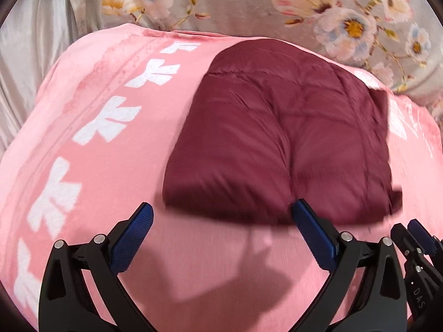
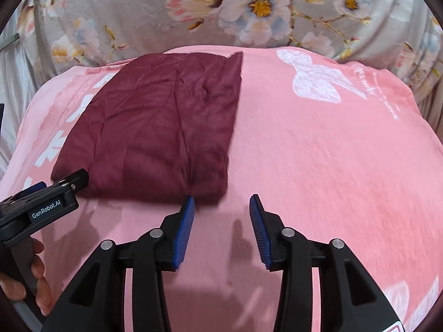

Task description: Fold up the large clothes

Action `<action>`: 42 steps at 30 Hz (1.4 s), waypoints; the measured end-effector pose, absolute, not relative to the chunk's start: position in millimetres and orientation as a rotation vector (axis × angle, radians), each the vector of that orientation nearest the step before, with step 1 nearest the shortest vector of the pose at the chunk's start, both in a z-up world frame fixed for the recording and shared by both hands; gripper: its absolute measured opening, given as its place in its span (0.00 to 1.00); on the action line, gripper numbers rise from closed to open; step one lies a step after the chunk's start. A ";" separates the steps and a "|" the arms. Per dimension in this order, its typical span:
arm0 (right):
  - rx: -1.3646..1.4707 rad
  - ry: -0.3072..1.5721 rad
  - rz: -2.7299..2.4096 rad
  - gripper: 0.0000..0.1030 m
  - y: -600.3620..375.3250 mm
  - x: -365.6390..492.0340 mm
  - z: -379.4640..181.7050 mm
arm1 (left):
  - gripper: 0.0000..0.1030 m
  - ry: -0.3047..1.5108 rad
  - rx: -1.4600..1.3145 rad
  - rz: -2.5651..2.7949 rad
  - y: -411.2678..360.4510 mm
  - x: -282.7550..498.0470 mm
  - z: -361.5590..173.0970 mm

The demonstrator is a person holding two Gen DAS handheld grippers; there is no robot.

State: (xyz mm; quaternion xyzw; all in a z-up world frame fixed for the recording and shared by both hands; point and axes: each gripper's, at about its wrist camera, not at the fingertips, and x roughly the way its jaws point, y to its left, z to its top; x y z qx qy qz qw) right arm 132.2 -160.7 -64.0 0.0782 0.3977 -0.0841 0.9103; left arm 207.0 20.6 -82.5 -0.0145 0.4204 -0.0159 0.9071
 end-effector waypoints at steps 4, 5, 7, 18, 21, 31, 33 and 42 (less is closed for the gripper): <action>0.162 0.833 -0.177 0.42 -157.7 105.1 -71.9 | 0.95 0.876 -0.015 -0.058 6.8 168.3 -82.3; 0.163 0.838 -0.176 0.42 -156.5 96.9 -74.9 | 0.95 0.875 -0.013 -0.065 1.1 158.3 -82.6; 0.160 0.853 -0.179 0.42 -155.4 85.3 -80.6 | 0.95 0.880 -0.009 -0.069 -11.7 142.6 -84.3; 0.102 0.853 -0.204 0.50 -153.6 50.4 -90.7 | 0.95 0.904 -0.005 -0.023 -21.4 113.6 -111.7; 0.133 0.862 -0.205 0.50 -160.0 51.3 -92.6 | 0.95 0.897 0.009 -0.015 -16.7 111.2 -111.6; 0.125 0.851 -0.227 0.52 -156.8 47.2 -92.3 | 0.96 0.888 0.062 0.012 -5.8 100.0 -113.1; 0.131 0.839 -0.236 0.52 -158.5 44.5 -90.8 | 0.96 0.886 0.059 0.014 -4.2 99.3 -112.4; 0.088 0.746 -0.242 0.58 -150.1 30.5 -77.9 | 0.95 0.773 0.196 0.013 -6.1 87.7 -100.4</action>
